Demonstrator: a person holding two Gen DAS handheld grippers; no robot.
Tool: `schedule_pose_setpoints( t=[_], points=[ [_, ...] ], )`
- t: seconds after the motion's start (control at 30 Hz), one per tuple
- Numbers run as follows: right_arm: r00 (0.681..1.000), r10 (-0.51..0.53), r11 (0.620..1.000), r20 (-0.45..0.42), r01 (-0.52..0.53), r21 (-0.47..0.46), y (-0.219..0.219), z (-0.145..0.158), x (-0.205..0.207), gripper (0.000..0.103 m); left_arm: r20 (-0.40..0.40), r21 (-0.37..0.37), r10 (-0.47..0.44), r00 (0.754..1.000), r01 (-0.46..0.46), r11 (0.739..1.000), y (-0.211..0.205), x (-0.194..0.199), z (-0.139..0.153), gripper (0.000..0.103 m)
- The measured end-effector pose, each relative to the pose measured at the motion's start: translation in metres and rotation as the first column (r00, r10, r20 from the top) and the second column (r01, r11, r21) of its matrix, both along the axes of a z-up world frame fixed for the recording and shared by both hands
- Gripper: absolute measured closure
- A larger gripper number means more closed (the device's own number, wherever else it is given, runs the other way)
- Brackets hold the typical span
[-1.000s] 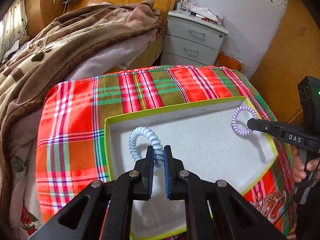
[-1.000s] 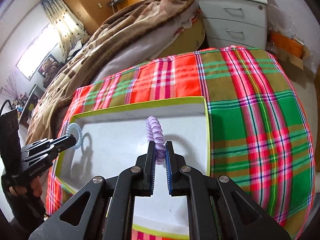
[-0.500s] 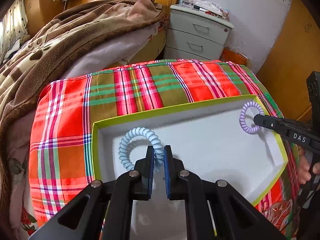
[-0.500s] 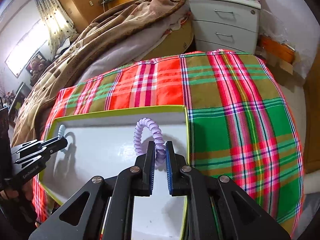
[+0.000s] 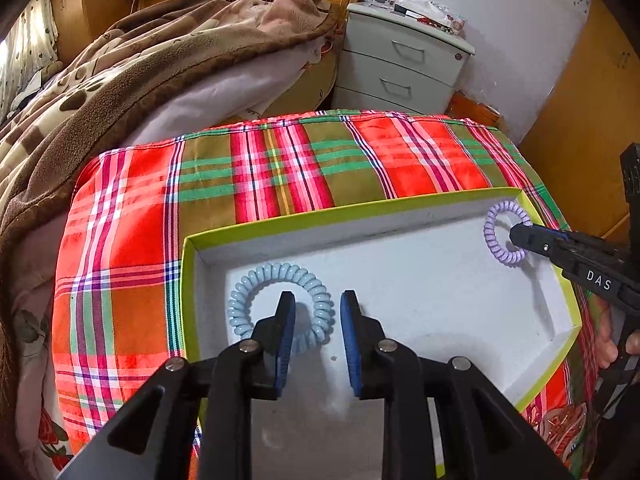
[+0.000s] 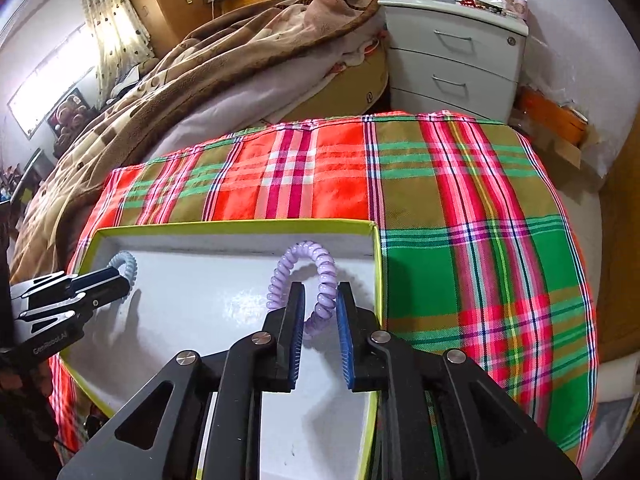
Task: Organize jewelry
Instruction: 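Carry both hair ties into the yellow box lid and open both tools, then grasp the clear claw hair clip with the right tool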
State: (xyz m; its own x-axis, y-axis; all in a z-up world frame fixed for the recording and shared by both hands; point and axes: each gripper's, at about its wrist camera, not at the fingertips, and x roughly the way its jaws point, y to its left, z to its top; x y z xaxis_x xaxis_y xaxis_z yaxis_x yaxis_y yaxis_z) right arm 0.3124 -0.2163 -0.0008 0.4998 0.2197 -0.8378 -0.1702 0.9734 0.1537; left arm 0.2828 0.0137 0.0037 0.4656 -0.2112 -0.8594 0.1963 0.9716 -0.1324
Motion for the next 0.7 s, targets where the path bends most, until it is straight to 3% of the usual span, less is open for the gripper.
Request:
schedule_pose_setpoints(
  t=[0.17,0.7],
  points=[
    [1.000,0.008,1.000,0.030,-0.007,-0.026,0.006,0.001,-0.004,0.067,0.007,-0.007,0.001,1.000,-0.001,1.000,0.002,-0.002,0.003,0.074],
    [0.995,-0.018,1.000,0.094,0.019,-0.002,-0.001,0.029,-0.038,0.066,0.049,-0.024,0.024,0.999,-0.023,0.999,0.002,-0.035,0.027,0.068]
  ],
)
